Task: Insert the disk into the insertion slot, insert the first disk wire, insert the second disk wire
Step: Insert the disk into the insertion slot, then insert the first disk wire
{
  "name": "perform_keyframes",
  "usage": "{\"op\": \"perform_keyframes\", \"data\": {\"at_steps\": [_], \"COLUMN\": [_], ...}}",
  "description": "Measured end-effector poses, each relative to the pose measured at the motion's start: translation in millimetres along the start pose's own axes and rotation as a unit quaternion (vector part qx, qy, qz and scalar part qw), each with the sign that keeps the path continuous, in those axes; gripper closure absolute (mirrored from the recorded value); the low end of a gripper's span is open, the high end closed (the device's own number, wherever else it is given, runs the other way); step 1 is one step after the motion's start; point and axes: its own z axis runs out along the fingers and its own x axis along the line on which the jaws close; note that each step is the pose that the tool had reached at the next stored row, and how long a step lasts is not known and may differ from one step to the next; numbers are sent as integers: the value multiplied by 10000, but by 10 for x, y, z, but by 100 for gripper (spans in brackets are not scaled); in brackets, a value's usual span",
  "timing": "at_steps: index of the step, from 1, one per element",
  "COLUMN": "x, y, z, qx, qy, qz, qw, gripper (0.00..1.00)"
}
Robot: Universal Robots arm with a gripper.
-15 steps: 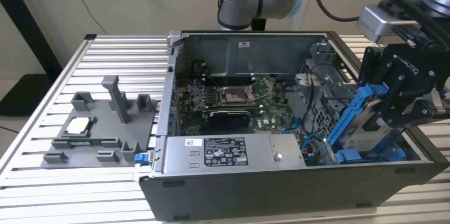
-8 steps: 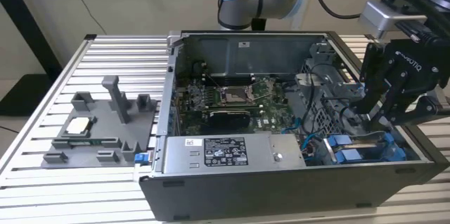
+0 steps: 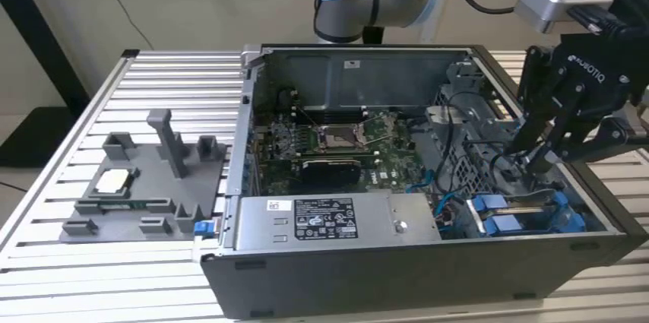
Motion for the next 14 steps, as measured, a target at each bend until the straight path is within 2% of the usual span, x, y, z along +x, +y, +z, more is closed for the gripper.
{"op": "perform_keyframes", "data": {"at_steps": [2,4,9,12,14], "x": [-53,-94,-194,-219,-219], "y": [6,18,37,56,71], "z": [2,11,50,76,93], "qx": [39,105,227,304,338], "qy": [-2,-5,-12,-17,-20], "qz": [-1,-2,-14,-16,-16], "qw": [10000,9999,9997,9995,9994], "gripper": [60,60,60,60,60]}}
